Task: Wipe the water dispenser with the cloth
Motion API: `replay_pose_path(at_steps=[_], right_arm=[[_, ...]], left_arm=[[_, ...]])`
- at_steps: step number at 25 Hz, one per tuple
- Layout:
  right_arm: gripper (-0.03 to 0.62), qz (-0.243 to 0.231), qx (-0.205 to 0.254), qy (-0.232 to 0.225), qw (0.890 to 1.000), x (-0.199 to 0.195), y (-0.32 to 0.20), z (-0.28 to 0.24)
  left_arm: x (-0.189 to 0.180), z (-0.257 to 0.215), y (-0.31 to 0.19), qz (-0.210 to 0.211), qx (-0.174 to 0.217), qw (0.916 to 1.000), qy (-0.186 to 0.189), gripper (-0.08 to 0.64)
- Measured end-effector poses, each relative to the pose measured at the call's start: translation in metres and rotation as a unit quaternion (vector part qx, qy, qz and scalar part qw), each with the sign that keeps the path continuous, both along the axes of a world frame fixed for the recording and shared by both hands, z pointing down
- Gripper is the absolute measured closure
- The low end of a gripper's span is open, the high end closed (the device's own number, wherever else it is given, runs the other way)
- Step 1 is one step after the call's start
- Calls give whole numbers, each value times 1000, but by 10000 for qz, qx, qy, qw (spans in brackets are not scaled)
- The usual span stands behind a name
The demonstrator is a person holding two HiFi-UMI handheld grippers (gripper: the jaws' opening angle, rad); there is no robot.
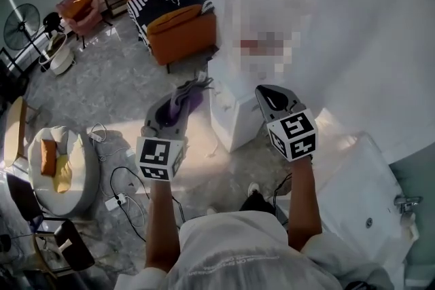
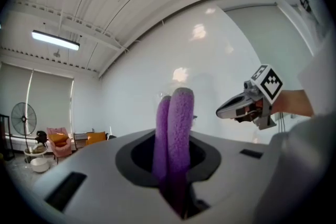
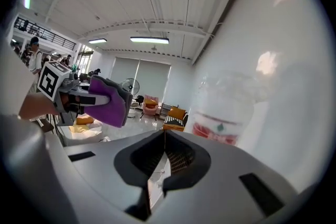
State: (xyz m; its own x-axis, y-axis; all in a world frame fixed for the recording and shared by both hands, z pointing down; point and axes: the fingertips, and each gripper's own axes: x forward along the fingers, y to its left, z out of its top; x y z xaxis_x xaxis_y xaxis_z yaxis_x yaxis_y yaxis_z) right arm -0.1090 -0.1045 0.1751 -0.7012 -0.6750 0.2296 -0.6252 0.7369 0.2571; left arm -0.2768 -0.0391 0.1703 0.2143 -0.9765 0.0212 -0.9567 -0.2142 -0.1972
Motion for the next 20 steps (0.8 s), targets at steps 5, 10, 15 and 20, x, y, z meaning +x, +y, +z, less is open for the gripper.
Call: replay_pose_path(at_steps=[5, 10, 15, 20], right_arm=[[577, -119, 207, 89, 9997, -13, 22, -4], [577, -222, 293, 96, 9993, -28, 38, -8], [578, -326, 425, 81, 9985, -40, 56, -17], [578, -256, 347, 99, 9990, -40, 54, -11]], left_arm=[[-1, -14, 25, 63, 177, 9998, -38, 495], [-11, -18, 35, 4, 271, 9996, -88, 495], [-25, -9, 46, -99, 192, 9998, -55, 495], [-28, 0, 46, -194, 68, 9993, -304, 495]])
